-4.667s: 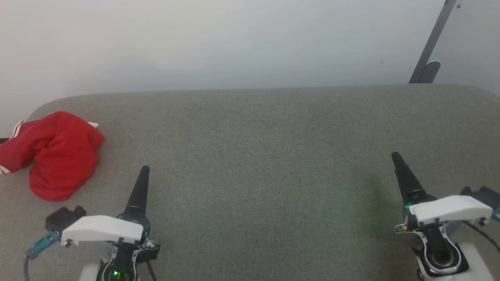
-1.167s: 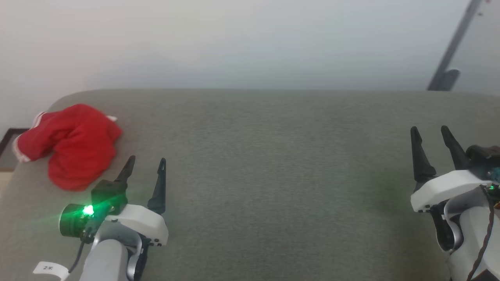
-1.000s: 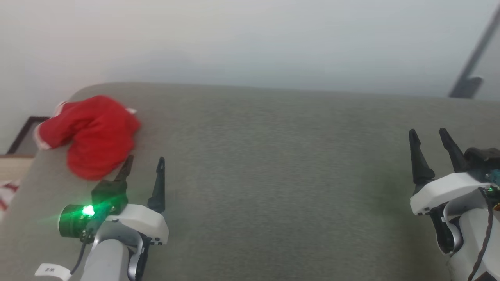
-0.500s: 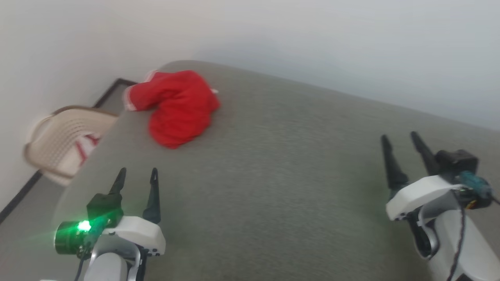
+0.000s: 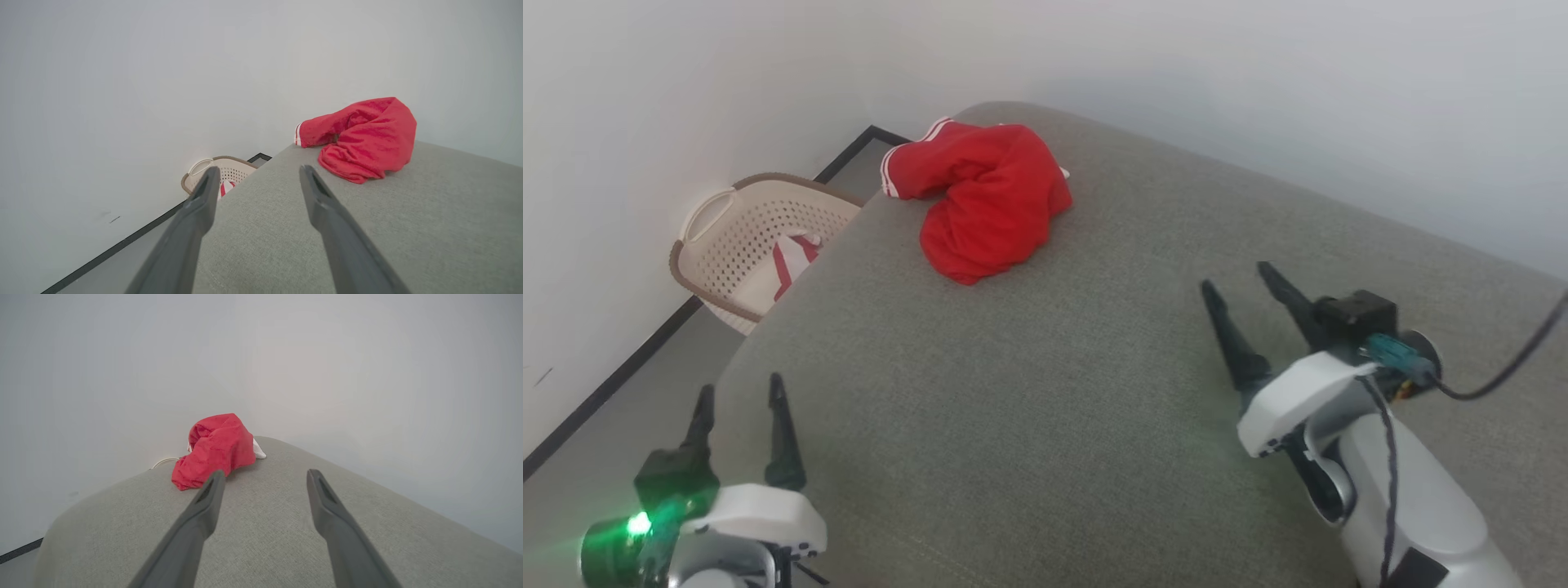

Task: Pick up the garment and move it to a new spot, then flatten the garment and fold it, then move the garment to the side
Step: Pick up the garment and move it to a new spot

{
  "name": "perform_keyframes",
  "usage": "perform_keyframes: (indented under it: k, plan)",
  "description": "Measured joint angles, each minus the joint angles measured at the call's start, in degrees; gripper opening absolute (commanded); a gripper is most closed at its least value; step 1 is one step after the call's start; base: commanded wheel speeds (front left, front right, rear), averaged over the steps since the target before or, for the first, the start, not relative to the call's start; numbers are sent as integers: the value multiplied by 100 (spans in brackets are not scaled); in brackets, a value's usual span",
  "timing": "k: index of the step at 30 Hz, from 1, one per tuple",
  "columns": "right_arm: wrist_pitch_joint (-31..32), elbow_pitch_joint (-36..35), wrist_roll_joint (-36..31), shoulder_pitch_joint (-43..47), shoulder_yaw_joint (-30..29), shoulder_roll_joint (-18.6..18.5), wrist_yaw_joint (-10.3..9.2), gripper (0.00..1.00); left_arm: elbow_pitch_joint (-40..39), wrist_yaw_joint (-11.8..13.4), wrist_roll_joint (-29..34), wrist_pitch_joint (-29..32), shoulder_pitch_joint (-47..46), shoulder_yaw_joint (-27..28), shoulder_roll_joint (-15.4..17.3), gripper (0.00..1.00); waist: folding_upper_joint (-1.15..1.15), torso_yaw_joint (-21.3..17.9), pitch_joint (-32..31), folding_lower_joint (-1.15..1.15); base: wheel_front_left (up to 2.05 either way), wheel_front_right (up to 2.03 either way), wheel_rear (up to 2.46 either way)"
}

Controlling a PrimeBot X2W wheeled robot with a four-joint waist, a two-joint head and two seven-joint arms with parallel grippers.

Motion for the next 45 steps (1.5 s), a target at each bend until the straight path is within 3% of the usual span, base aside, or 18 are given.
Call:
perform_keyframes:
  k: [10, 14, 18, 24, 31, 39, 45]
  plan:
    - [0, 41, 218, -186, 210, -90, 0, 100, -152, -25, 36, 0, 114, -79, -108, 100, 0, 2, 102, 0, 0, 0, 0]
    - [0, -44, 229, -99, -3, -175, 0, 100, 143, -267, 110, 0, -290, -353, -112, 100, 0, -44, 149, 0, 0, 0, 0]
    - [0, -187, 176, 77, -183, -183, -2, 100, 698, -505, 270, 0, -963, -702, -108, 100, 0, -139, 221, 0, 0, 0, 0]
    - [-1, -413, 165, -191, -89, -303, 1, 100, 1741, -715, 225, -3, -2503, -809, 131, 100, 0, -609, 551, 0, 0, 0, 0]
    - [-8, -627, 201, -557, -25, -483, 0, 100, 3342, -817, 37, 243, -4265, -688, 695, 100, 0, -1401, 1200, 0, 0, 0, 0]
    - [-8, -872, 298, -761, -42, -584, 0, 100, 4892, -843, -265, 1906, -5691, -535, 1372, 100, 0, -2171, 1890, 0, 0, 0, 0]
    - [-8, -999, 330, -801, -25, -609, 0, 100, 5535, -700, -370, 3550, -6120, -491, 1601, 100, 0, -2458, 2202, 0, 0, 0, 0]
